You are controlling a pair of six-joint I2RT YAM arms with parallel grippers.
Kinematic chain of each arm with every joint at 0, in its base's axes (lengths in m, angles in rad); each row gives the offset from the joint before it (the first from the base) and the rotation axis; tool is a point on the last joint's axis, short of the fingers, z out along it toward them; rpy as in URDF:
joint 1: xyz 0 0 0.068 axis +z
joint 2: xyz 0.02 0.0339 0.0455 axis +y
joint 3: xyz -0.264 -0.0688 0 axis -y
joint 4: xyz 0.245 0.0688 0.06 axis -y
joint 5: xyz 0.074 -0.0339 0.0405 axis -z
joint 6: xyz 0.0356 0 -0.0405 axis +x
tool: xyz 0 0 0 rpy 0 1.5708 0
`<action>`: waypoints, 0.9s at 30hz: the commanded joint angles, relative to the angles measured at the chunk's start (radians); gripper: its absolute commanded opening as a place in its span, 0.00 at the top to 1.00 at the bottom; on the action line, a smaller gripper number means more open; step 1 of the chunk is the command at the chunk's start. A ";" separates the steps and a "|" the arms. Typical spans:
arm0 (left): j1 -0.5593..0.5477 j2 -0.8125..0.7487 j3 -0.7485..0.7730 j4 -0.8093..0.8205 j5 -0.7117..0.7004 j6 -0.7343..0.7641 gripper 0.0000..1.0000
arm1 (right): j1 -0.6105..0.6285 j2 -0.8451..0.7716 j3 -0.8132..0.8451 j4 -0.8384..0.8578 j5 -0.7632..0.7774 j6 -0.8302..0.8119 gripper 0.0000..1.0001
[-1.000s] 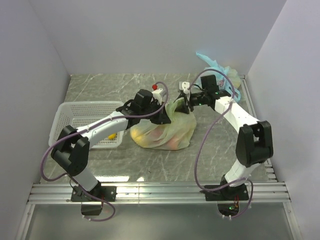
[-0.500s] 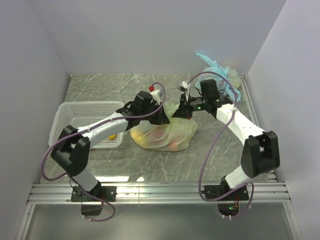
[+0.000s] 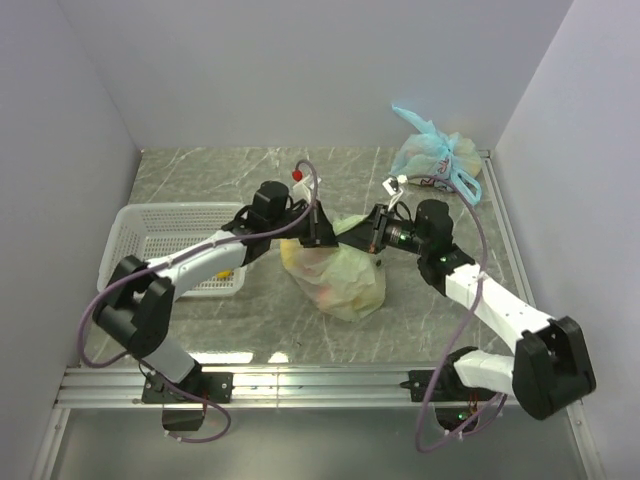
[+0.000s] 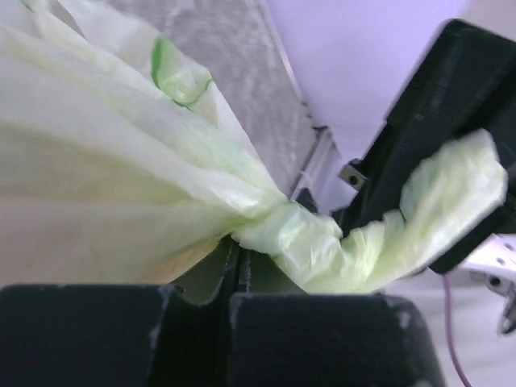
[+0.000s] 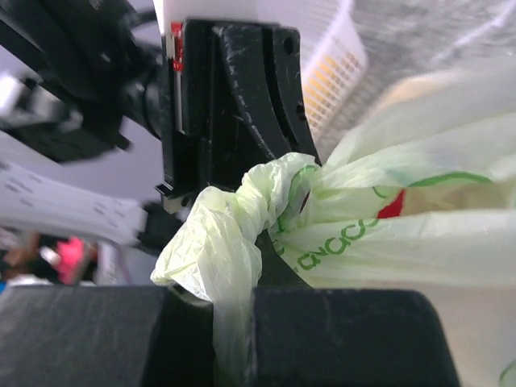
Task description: Place the fake fruits into the plastic bag and tie a complex knot
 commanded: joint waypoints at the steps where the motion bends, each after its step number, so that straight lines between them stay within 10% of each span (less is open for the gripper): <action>1: -0.002 -0.133 -0.027 0.142 0.117 -0.049 1.00 | 0.064 -0.112 -0.028 0.185 0.113 0.264 1.00; 9: -0.004 -0.110 -0.117 0.163 0.185 -0.075 1.00 | 0.092 -0.142 -0.108 0.093 0.127 0.100 0.96; 18: -0.001 -0.041 -0.086 0.159 0.228 -0.067 1.00 | 0.020 -0.279 0.072 -0.453 -0.028 -0.329 0.16; 27: 0.005 -0.061 -0.074 0.107 0.223 -0.018 1.00 | -0.256 -0.442 0.167 -0.757 -0.086 -0.352 0.15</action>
